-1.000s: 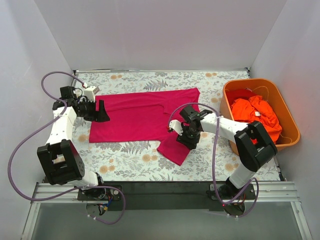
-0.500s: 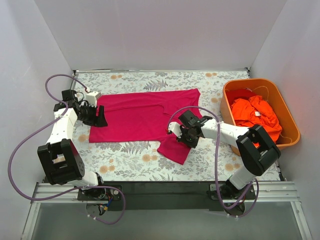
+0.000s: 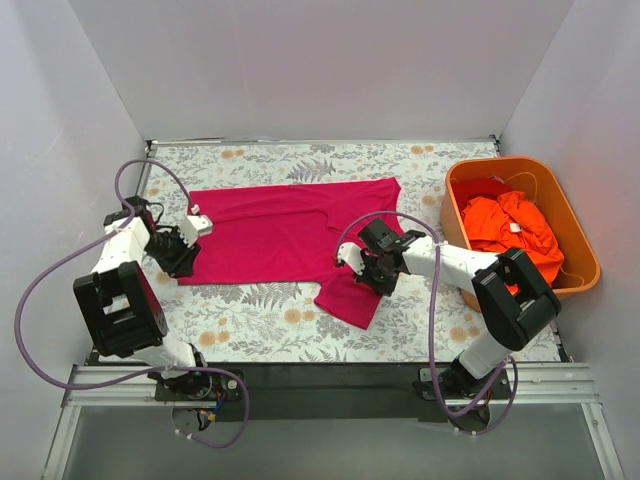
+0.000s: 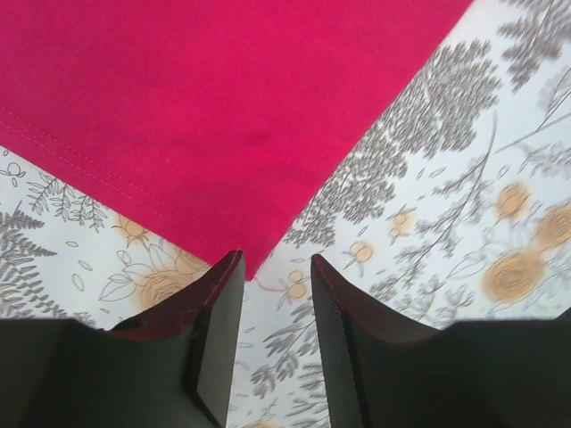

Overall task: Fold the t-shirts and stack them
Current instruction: Fold the tshirt

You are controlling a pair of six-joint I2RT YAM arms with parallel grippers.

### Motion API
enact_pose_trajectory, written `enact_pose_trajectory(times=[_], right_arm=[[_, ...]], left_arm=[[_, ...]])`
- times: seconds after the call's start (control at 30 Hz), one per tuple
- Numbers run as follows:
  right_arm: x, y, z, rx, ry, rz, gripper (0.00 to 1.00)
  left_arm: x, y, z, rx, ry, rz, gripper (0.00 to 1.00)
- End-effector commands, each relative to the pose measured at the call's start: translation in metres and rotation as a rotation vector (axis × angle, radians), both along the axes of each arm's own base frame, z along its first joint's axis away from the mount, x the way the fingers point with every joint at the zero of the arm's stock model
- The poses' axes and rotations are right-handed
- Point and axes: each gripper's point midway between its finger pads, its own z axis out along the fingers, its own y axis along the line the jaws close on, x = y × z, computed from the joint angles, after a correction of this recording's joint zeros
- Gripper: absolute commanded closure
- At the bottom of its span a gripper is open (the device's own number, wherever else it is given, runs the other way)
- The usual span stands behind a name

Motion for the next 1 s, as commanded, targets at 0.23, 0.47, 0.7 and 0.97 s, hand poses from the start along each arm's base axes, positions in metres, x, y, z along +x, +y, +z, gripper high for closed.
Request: enact_pose_trajectory(times=[0.23,0.47,0.7,0.97], right_arm=[[-0.008,-0.004,0.000,0.010,0.094,-0.020,0.99],[-0.010,-0.004,0.004,0.027,0.117,-0.016,0.99],[-0.022,-0.004,0.009,0.058,0.149,0.004,0.99],[-0.035,-0.008,0.015,0.080,0.167,0.024,0.99]], left_arm=[[-0.008,0.022,-0.029,0.120,-0.061,-0.300,0.62],[-0.012,0.021,-0.053,0.124,-0.060,-0.316,0.62],[-0.033,0.020,-0.072,0.140,-0.016,-0.316,0.75],[-0.037,0.018,-0.068,0.133,-0.041,-0.286,1.00]])
